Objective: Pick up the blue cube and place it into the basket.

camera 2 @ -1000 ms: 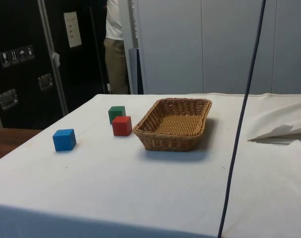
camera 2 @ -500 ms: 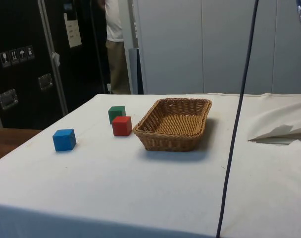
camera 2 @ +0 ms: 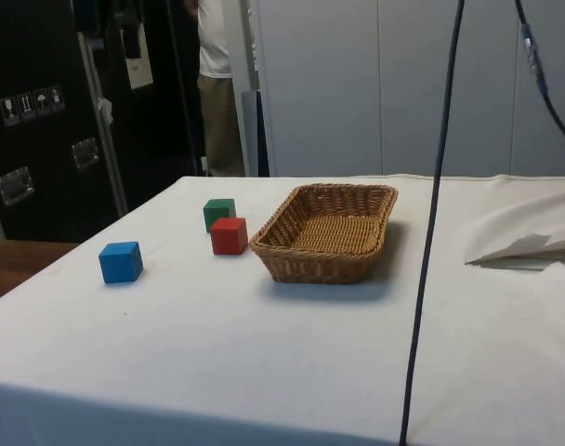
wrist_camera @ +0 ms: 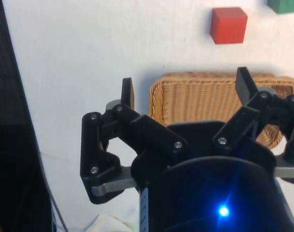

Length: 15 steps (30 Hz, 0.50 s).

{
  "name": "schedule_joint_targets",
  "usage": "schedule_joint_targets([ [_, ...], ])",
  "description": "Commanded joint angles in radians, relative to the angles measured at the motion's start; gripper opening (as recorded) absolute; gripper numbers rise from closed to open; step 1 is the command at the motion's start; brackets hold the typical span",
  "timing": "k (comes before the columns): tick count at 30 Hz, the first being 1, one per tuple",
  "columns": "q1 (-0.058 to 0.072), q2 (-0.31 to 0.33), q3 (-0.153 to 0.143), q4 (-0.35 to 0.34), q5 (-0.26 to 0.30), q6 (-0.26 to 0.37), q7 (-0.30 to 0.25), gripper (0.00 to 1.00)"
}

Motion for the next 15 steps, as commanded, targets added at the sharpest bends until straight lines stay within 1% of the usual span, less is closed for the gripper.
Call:
schedule_joint_targets([
  [1, 0.004, 0.01, 0.001, 0.006, -0.007, 0.011, 0.0, 1.0],
  [2, 0.001, 0.007, 0.002, 0.004, -0.002, 0.005, -0.001, 1.0],
  [3, 0.005, 0.017, 0.002, 0.009, -0.01, 0.017, -0.002, 1.0],
  [10, 0.006, 0.053, 0.013, 0.014, -0.026, 0.066, -0.024, 1.0],
  [11, 0.004, 0.044, 0.013, 0.008, -0.022, 0.061, -0.02, 1.0],
  [13, 0.007, 0.064, 0.016, 0.014, -0.027, 0.083, -0.036, 1.0],
  [15, 0.007, 0.071, 0.017, 0.014, -0.026, 0.094, -0.046, 1.0],
])
